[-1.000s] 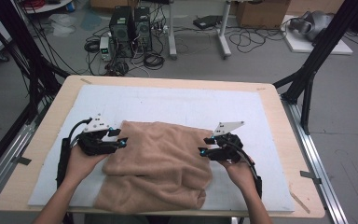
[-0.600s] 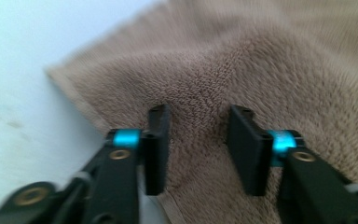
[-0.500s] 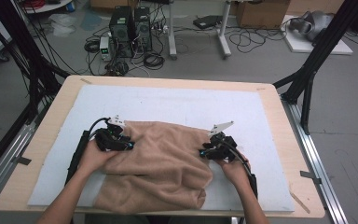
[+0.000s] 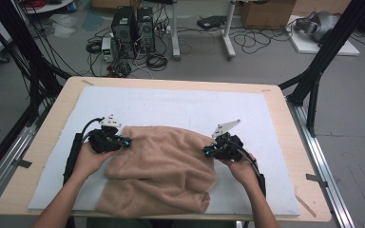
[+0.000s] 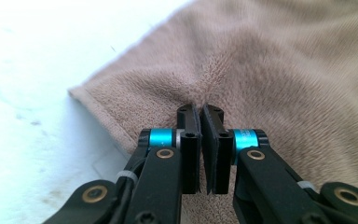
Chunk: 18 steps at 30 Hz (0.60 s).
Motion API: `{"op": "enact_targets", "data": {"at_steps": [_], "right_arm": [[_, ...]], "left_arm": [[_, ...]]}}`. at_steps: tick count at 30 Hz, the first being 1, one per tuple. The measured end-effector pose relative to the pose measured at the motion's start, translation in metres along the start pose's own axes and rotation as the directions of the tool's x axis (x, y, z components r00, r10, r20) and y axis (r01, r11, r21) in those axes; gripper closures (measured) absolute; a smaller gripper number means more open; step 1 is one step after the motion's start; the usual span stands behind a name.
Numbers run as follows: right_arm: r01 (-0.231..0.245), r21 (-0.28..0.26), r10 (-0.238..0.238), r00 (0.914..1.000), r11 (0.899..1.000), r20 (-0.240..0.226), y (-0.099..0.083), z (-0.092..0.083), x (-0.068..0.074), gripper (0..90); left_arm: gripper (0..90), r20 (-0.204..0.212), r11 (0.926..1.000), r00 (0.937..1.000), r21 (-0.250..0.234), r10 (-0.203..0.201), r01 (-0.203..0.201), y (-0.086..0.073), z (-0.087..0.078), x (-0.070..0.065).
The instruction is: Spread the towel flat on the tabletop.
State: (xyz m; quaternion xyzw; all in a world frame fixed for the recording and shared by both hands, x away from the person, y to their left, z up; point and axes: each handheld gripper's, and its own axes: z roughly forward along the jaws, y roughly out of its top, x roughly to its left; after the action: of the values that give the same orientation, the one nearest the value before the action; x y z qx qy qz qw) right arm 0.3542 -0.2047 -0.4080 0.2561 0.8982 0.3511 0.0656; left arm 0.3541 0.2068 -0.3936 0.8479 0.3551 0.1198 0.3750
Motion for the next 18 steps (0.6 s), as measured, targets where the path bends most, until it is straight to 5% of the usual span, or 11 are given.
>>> {"op": "enact_targets", "data": {"at_steps": [4,7,9,11,12,14,16,18], "right_arm": [[0.008,-0.023,-0.007,0.9994,1.000,0.033,0.024,-0.015,-0.017,84.0],[0.010,-0.064,-0.003,0.9948,0.998,0.102,0.053,-0.032,-0.040,84.3],[0.014,-0.111,0.004,0.9869,0.994,0.162,0.078,-0.047,-0.052,84.3],[0.028,-0.149,0.002,0.9801,0.988,0.198,0.096,-0.056,-0.060,83.8],[0.035,-0.140,-0.004,0.9770,0.989,0.213,0.100,-0.056,-0.063,80.7],[-0.008,-0.077,0.028,0.9651,0.997,0.260,0.099,-0.043,-0.073,62.1],[-0.095,-0.024,0.098,0.9644,0.995,0.245,0.086,-0.029,-0.081,52.2],[-0.110,-0.002,0.108,0.9712,0.994,0.212,0.071,-0.019,-0.079,52.9]], "left_arm": [[89.5,-0.077,0.9950,0.9965,-0.097,-0.034,0.026,0.023,-0.010,0.009],[89.6,-0.155,0.9850,0.9870,-0.172,-0.042,0.015,0.054,-0.017,0.019],[89.6,-0.214,0.9725,0.9750,-0.233,-0.058,0.007,0.083,-0.026,0.028],[89.5,-0.230,0.9688,0.9707,-0.248,-0.071,0.012,0.094,-0.028,0.032],[88.9,-0.228,0.9704,0.9710,-0.241,-0.073,0.016,0.096,-0.024,0.033],[79.2,-0.167,0.9834,0.9835,-0.177,-0.069,0.039,0.089,-0.006,0.033],[71.9,-0.102,0.9953,0.9943,-0.094,-0.029,0.020,0.075,0.017,0.030],[68.5,-0.094,0.9993,0.9956,-0.036,0.006,-0.009,0.061,0.039,0.025]]}}
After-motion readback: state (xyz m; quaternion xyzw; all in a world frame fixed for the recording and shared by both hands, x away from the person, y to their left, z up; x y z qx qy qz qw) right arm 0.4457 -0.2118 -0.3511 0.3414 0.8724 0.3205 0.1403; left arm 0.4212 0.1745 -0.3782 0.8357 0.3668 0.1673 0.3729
